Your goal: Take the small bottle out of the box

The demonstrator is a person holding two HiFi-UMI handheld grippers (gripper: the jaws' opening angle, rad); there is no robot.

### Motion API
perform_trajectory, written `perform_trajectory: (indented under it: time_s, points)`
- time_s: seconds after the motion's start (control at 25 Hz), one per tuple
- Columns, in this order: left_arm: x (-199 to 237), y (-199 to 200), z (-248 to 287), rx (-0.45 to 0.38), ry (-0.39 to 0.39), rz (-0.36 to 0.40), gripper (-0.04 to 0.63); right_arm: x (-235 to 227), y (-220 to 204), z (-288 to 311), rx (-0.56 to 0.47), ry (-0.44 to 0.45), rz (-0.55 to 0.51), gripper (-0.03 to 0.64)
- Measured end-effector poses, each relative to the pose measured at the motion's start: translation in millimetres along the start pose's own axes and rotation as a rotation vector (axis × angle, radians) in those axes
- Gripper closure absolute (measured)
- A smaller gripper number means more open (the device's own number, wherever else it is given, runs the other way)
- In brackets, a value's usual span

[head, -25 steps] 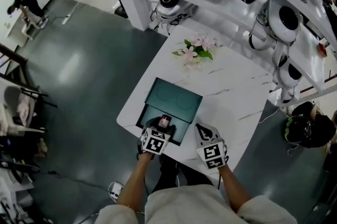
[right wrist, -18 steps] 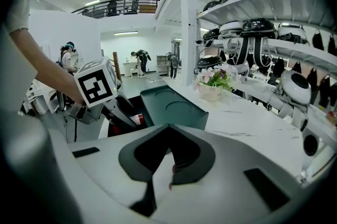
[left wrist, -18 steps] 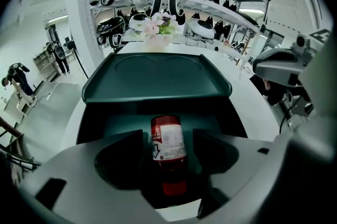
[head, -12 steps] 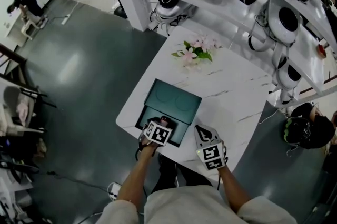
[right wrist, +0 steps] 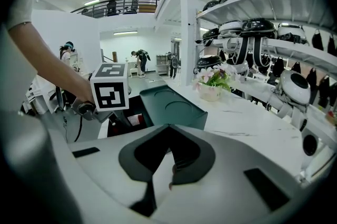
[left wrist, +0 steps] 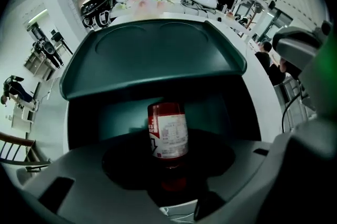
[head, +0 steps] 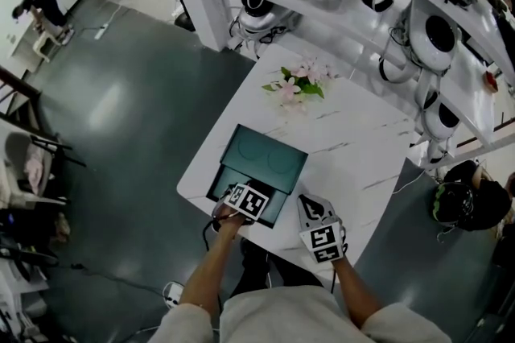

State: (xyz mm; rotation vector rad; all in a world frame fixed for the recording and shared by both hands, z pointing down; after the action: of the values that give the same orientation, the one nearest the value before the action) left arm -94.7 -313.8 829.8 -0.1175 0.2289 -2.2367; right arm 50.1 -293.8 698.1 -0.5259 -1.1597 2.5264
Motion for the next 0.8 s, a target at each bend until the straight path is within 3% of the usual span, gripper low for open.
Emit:
perform_trajectory:
  time_s: [0.32, 0.8]
  points:
    - [-1, 1, -5, -0.054, -0.005, 0.01, 0.362, -2, 2, -3, -0.007, -0.007, -0.004, 0.595]
    - [16, 1, -50, -0.318, 0.12, -0.041, 0.362, 6, 3, -7, -0.01, -0.001, -0.021, 0.595]
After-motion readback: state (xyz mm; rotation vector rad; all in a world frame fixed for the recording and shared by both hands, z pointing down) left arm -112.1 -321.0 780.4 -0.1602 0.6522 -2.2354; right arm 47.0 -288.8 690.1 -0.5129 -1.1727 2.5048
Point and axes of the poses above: the fingertips, and each gripper's own axes: z forward along the fingers, x to its left, y out of its top, the point moved 1 cm from there along -z, backward along the fingers, and after that the axes turned 15 degrees about z, right-handed, at the moved point
